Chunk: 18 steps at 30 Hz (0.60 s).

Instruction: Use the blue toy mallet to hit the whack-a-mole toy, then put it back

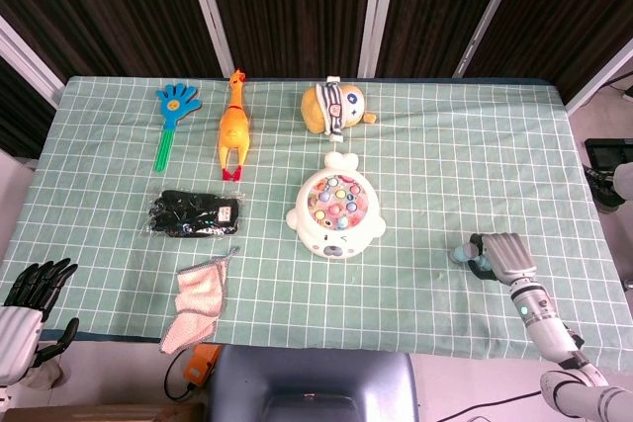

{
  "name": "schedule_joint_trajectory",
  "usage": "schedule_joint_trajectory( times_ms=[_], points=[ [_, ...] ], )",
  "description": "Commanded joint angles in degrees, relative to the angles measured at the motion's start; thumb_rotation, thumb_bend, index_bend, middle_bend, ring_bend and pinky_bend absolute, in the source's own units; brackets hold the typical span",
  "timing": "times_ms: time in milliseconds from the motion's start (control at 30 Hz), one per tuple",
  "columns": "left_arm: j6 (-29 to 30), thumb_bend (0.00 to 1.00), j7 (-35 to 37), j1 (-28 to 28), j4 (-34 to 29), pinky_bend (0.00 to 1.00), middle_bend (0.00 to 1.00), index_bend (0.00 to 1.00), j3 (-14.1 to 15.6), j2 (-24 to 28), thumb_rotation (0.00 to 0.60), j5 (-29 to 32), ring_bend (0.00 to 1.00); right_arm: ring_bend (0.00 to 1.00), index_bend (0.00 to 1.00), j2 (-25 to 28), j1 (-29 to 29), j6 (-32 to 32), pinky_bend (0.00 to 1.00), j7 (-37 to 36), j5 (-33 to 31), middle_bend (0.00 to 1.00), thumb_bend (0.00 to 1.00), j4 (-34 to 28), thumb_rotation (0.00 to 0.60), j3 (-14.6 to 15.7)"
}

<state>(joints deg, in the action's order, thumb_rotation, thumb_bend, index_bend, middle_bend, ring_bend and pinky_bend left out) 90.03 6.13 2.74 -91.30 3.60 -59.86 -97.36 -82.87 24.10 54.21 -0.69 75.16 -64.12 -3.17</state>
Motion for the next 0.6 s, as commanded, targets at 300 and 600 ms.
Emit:
schedule_joint_trajectory(
  times_ms=[300, 600],
  points=[
    [0.0, 0.43, 0.1, 0.0, 0.0, 0.00, 0.04, 0.03, 0.1, 0.1, 0.600, 0.0, 0.00, 0.80, 1.00, -1.2, -0.3, 1.6, 1.00, -2.3, 1.6, 0.72, 0.52, 1.5, 0.600, 0.0],
    [0.8, 0.43, 1.3, -0.2, 0.2, 0.00, 0.04, 0.03, 0.1, 0.4, 0.600, -0.5, 0.00, 0.81, 1.00, 7.5, -0.9, 4.5, 1.00, -4.5, 2.5, 0.73, 0.52, -10.0, 0.600, -1.5]
  ],
)
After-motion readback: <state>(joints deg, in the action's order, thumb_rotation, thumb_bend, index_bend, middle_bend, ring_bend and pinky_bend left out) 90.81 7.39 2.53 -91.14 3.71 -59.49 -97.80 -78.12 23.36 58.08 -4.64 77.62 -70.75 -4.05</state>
